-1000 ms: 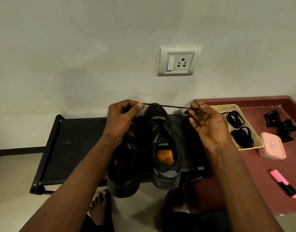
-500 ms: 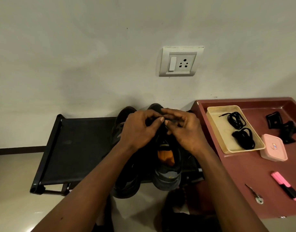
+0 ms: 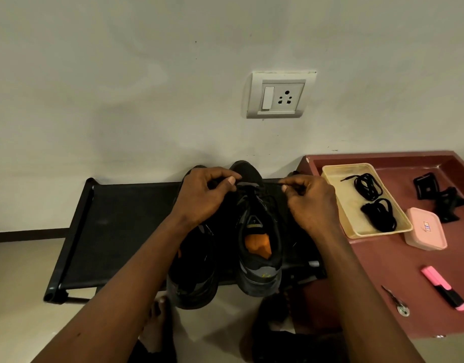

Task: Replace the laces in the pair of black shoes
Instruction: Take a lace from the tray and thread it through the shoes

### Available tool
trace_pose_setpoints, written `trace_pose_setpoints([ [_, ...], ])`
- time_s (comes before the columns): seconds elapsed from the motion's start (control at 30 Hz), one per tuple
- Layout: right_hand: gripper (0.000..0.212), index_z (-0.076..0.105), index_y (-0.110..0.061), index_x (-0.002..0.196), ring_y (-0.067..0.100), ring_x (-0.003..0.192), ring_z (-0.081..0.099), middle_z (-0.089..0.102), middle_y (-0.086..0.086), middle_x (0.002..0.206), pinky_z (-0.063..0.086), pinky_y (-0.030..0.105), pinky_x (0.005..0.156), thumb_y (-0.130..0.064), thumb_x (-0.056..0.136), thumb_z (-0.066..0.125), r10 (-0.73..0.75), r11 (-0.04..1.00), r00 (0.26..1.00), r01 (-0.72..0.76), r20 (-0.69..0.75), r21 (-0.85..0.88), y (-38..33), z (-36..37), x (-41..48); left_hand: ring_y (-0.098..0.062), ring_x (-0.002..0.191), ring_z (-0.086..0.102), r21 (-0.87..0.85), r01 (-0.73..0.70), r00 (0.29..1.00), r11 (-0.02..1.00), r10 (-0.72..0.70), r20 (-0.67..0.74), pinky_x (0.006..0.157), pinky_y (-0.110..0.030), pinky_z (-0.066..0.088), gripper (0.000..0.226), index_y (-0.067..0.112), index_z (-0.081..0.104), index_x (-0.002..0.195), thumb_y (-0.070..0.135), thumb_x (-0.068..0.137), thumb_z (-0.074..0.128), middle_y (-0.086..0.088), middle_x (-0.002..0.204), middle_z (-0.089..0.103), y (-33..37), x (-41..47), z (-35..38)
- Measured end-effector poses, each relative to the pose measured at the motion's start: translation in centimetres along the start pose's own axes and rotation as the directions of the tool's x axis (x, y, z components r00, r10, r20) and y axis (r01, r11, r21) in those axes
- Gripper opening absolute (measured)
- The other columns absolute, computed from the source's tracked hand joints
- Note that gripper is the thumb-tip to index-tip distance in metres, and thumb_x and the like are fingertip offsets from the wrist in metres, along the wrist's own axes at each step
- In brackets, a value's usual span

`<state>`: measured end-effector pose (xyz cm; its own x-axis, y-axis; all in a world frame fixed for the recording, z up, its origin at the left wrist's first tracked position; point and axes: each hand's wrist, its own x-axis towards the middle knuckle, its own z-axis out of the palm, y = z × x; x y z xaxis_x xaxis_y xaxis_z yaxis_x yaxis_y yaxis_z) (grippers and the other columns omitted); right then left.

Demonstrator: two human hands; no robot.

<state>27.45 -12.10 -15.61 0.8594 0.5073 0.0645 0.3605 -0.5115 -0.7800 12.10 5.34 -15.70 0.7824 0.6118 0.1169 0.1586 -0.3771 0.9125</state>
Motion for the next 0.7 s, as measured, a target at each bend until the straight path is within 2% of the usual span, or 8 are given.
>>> trace_pose_setpoints([
  [0.07, 0.026, 0.077, -0.03, 0.118, 0.003, 0.093, 0.066, 0.074, -0.012, 0.111, 0.058, 0.034, 0.092, -0.017, 0.097, 0.069, -0.013, 0.995, 1.0, 0.014, 0.016, -0.099, 0.1, 0.0, -0.1, -0.006, 0.09, 0.074, 0.001, -0.005, 1.0, 1.0, 0.005, 0.012, 0.094, -0.043, 0.059, 0.012, 0.021, 0.08, 0.104, 0.017, 0.096, 0.071, 0.01, 0.085, 0.078, 0.0, -0.1, 0.1],
  [0.17, 0.045, 0.067, -0.038, 0.134, 0.0, 0.069, 0.058, 0.075, -0.005, 0.11, 0.063, 0.038, 0.081, -0.015, 0.095, 0.071, -0.085, 0.995, 0.979, 0.075, 0.184, 0.061, -0.6, 0.4, -0.3, -0.008, 0.086, 0.076, -0.011, -0.009, 0.999, 1.0, 0.009, 0.038, 0.089, -0.045, 0.062, 0.005, 0.022, 0.079, 0.095, 0.019, 0.091, 0.079, 0.009, 0.086, 0.078, 0.0, -0.1, 0.7],
  [0.23, 0.046, 0.067, -0.041, 0.133, 0.015, 0.058, 0.056, 0.076, 0.002, 0.105, 0.063, 0.048, 0.069, -0.016, 0.095, 0.073, -0.174, 0.981, 0.948, 0.142, 0.265, 0.134, -1.3, 1.1, -0.7, -0.009, 0.081, 0.076, -0.028, -0.019, 0.998, 0.999, 0.021, 0.059, 0.085, -0.044, 0.063, 0.005, 0.021, 0.077, 0.092, 0.021, 0.089, 0.081, 0.008, 0.083, 0.078, 0.2, -0.2, 1.2],
  [0.3, 0.04, 0.071, -0.037, 0.129, 0.025, 0.062, 0.063, 0.077, 0.0, 0.102, 0.062, 0.049, 0.065, -0.016, 0.096, 0.073, -0.23, 0.969, 0.933, 0.192, 0.279, 0.156, -1.8, 1.8, -1.2, -0.009, 0.078, 0.076, -0.041, -0.039, 0.998, 0.998, 0.041, 0.051, 0.083, -0.041, 0.063, 0.007, 0.019, 0.076, 0.089, 0.02, 0.087, 0.082, 0.007, 0.08, 0.078, 0.2, -0.3, 1.6],
  [0.47, 0.024, 0.079, -0.032, 0.111, 0.006, 0.076, 0.073, 0.077, -0.014, 0.093, 0.061, 0.022, 0.072, -0.015, 0.095, 0.074, -0.22, 0.963, 0.95, 0.174, 0.221, 0.207, -1.8, 1.7, -1.4, -0.006, 0.077, 0.075, -0.032, -0.045, 0.999, 0.998, 0.045, 0.003, 0.08, -0.039, 0.063, 0.013, 0.02, 0.073, 0.092, 0.029, 0.088, 0.082, 0.008, 0.082, 0.077, 0.1, -0.3, 1.5],
  [0.57, 0.014, 0.079, -0.028, 0.102, 0.0, 0.084, 0.07, 0.074, -0.013, 0.09, 0.058, 0.017, 0.073, -0.017, 0.093, 0.077, -0.178, 0.978, 0.966, 0.153, 0.186, 0.141, -1.6, 1.7, -1.1, 0.001, 0.077, 0.07, 0.271, -0.014, 1.0, 0.963, 0.014, 0.002, 0.077, -0.035, 0.061, 0.033, 0.033, 0.07, 0.098, 0.064, 0.087, 0.07, 0.016, 0.082, 0.073, 0.3, -0.4, 1.3],
  [0.63, 0.01, 0.076, -0.029, 0.094, -0.004, 0.084, 0.067, 0.071, -0.013, 0.086, 0.055, 0.014, 0.07, -0.019, 0.092, 0.078, -0.131, 0.989, 0.97, 0.113, 0.204, 0.098, -1.4, 1.7, -1.0, 0.002, 0.077, 0.066, 0.529, -0.012, 0.999, 0.848, -0.014, 0.045, 0.083, -0.038, 0.057, 0.053, 0.036, 0.071, 0.099, 0.083, 0.081, 0.055, 0.02, 0.08, 0.07, 0.4, -0.5, 1.2],
  [0.7, 0.012, 0.072, -0.031, 0.09, -0.007, 0.084, 0.065, 0.07, -0.012, 0.083, 0.049, 0.011, 0.066, -0.021, 0.093, 0.077, -0.091, 0.995, 0.969, 0.078, 0.229, 0.065, -1.3, 1.8, -1.0, -0.002, 0.079, 0.066, 0.672, -0.036, 0.992, 0.74, -0.057, 0.115, 0.093, -0.042, 0.047, 0.066, 0.037, 0.072, 0.099, 0.09, 0.076, 0.042, 0.018, 0.077, 0.07, 0.4, -0.6, 1.3],
])
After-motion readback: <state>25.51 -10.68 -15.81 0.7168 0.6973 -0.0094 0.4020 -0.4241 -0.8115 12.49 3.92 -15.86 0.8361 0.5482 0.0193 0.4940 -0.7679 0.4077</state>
